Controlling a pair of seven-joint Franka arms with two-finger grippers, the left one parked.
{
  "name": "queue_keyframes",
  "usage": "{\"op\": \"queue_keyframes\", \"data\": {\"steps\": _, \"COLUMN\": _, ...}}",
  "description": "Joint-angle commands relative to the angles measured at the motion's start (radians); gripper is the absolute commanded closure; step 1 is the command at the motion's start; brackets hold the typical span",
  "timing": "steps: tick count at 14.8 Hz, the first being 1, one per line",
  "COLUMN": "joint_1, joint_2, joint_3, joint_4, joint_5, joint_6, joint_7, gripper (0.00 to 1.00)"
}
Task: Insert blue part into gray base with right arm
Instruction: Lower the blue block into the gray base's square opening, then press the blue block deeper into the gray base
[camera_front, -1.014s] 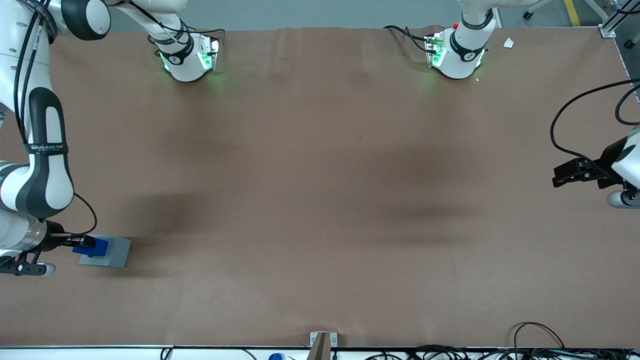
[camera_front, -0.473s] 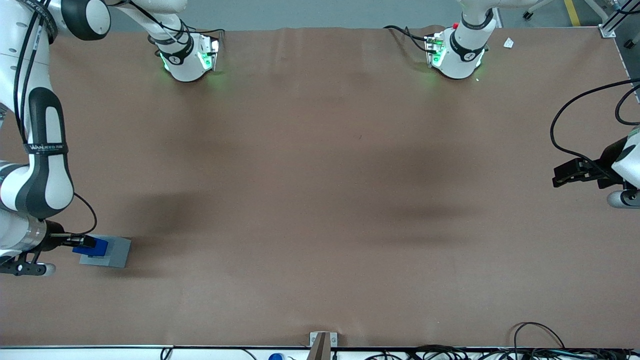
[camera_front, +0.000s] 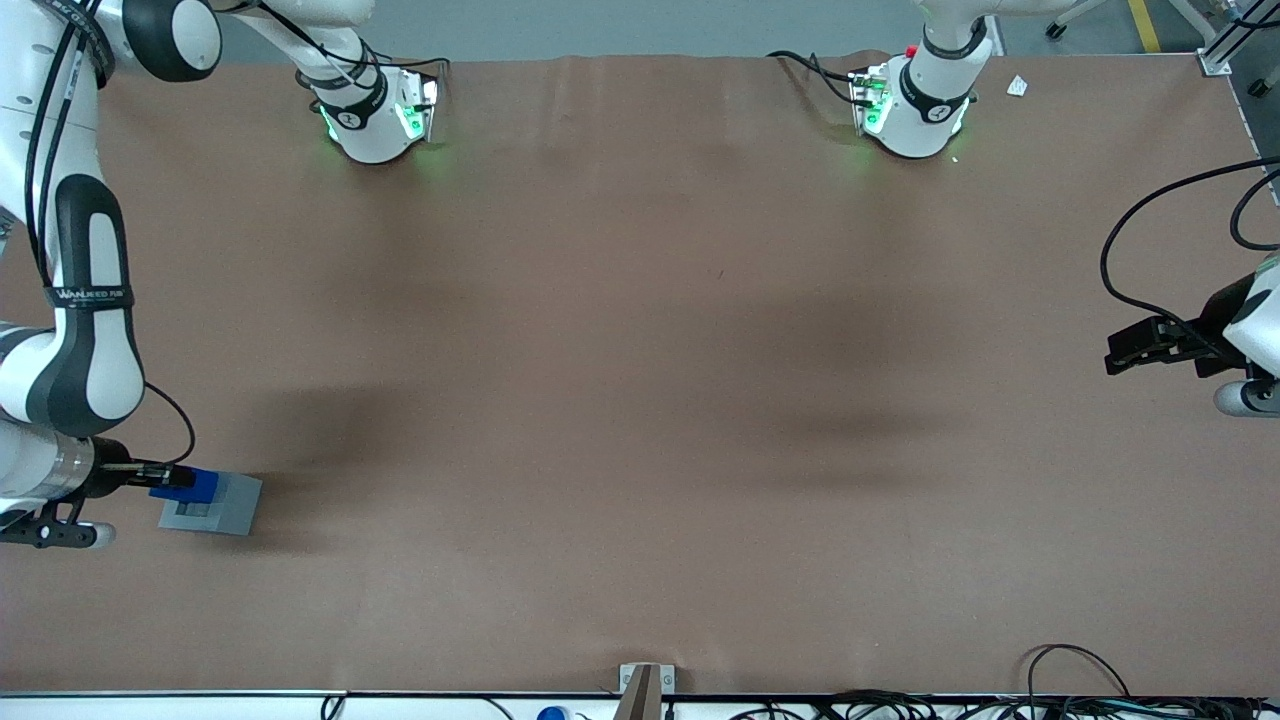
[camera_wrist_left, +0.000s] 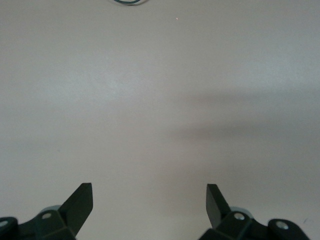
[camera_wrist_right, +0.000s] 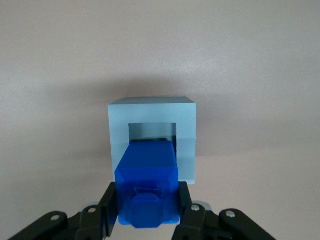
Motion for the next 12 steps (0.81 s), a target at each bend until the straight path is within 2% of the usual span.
{"op": "queue_keyframes", "data": {"steps": 1, "joint_1": -0.016, "joint_2": 0.052, "joint_3": 0.014, "joint_4": -0.003, "joint_5": 0.006, "joint_6": -0.017, "joint_7": 0.011, "gripper": 1.00}}
{"op": "queue_keyframes", "data": {"steps": 12, "joint_1": -0.015, "joint_2": 0.063, "joint_3": 0.011, "joint_4": 0.066, "joint_5": -0.006, "joint_6": -0.031, "joint_7": 0.009, "gripper": 1.00}}
